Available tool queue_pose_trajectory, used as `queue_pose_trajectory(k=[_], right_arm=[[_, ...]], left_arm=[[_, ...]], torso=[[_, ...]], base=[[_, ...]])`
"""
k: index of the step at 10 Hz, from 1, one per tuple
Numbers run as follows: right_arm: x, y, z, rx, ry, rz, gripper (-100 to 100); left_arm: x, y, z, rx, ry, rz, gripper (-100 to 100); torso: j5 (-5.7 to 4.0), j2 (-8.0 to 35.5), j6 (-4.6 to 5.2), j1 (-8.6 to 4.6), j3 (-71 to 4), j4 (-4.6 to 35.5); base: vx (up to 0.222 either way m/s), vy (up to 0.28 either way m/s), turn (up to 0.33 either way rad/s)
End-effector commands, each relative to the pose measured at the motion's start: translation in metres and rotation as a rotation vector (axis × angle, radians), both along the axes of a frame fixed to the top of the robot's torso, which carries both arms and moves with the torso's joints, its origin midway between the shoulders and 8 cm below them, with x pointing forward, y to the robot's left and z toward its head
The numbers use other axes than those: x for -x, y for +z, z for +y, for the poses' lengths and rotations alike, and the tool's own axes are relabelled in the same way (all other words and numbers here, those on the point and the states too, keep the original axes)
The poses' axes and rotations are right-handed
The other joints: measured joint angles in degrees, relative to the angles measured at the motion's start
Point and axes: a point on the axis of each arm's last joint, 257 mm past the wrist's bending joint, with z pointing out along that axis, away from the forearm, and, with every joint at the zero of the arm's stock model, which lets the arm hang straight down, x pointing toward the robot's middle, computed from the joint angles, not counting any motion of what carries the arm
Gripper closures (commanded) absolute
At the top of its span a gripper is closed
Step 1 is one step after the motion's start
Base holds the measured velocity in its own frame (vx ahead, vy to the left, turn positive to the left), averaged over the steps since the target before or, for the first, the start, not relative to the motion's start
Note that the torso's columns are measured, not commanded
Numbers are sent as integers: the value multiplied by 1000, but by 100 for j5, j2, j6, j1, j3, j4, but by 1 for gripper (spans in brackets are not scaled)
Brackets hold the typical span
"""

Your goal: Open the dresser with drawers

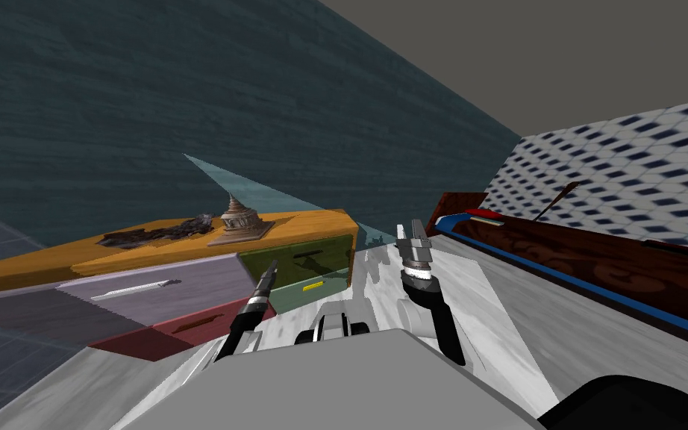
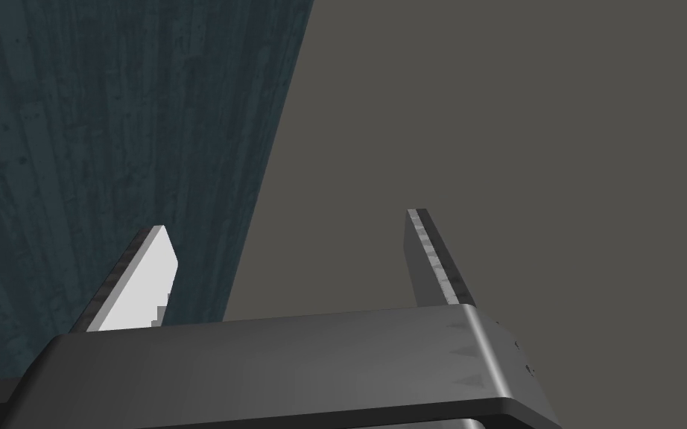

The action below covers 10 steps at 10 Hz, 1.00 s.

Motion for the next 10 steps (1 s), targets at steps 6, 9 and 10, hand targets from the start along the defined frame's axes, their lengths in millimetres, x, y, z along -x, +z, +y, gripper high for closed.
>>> queue_pose_trajectory(k=[6,9,10], right_arm=[[0,0,0,0,0,0,0],[0,0,0,0,0,0,0],[0,0,0,0,0,0,0]], left_arm=[[1,-55,-29,132,44,71,-100],[2,-60,-38,160,49,75,-100],[-5,-54,-37,160,50,75,-100]], torso=[[-2,8,0,-5,4,2],[2,17,0,10,10,5],[2,18,-1,10,11,5]], base=[[81,-40,2],[31,-20,0],[42,11,-4]])
